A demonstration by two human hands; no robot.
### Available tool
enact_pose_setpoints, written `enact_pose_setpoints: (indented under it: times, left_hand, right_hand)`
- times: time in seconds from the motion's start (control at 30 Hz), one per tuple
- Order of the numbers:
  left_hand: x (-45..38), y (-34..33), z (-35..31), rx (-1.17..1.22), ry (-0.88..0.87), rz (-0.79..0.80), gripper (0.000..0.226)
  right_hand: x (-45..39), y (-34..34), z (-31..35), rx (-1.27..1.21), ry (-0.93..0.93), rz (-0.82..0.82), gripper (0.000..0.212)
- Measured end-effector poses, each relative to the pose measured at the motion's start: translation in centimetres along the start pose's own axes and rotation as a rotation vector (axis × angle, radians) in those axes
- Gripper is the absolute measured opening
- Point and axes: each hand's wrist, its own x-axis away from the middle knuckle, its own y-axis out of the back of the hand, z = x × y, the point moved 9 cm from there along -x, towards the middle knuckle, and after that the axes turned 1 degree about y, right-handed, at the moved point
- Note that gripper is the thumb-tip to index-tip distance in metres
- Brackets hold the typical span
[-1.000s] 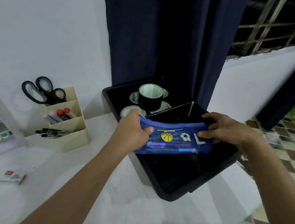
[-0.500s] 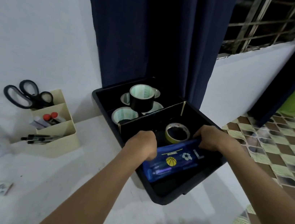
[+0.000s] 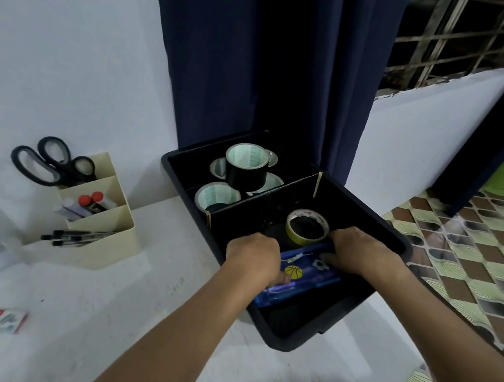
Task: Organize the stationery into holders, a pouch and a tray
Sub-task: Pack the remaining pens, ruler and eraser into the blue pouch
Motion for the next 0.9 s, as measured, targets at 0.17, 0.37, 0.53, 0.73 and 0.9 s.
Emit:
enact_pose_setpoints:
  times: [0.17,0.37,0.53,0.73,0.9]
  left_hand:
    - [0.2,-1.0,-0.6,-0.013,-0.062,0.140,0.070]
    - [0.4,-1.7,-1.5,0.009,-0.095,0.141,0.081]
    - [0.4,-1.8,-1.1,0.031,-0.094,0.126,0.078]
    - [1.6,1.0,0.3,0.087,-0.111,-0.018,0.066]
    - [3.7,5.9,4.7,0.286,-0.124,-0.260,0.042]
  right_hand:
    - [0.3,-2.1,0.1,-0.068,0.041,0.211,0.065]
    - [0.4,-1.9,0.4,-0.043,0.067,0.209,0.063]
    - [0.4,-1.7,0.3,-0.092,0.073,0.175,0.056]
    - [1.1,-0.1,0.8,-0.039,0.050,0.049,0.066]
    - [2.7,4.4,5.1,-0.116,0.180,-0.134,0.061]
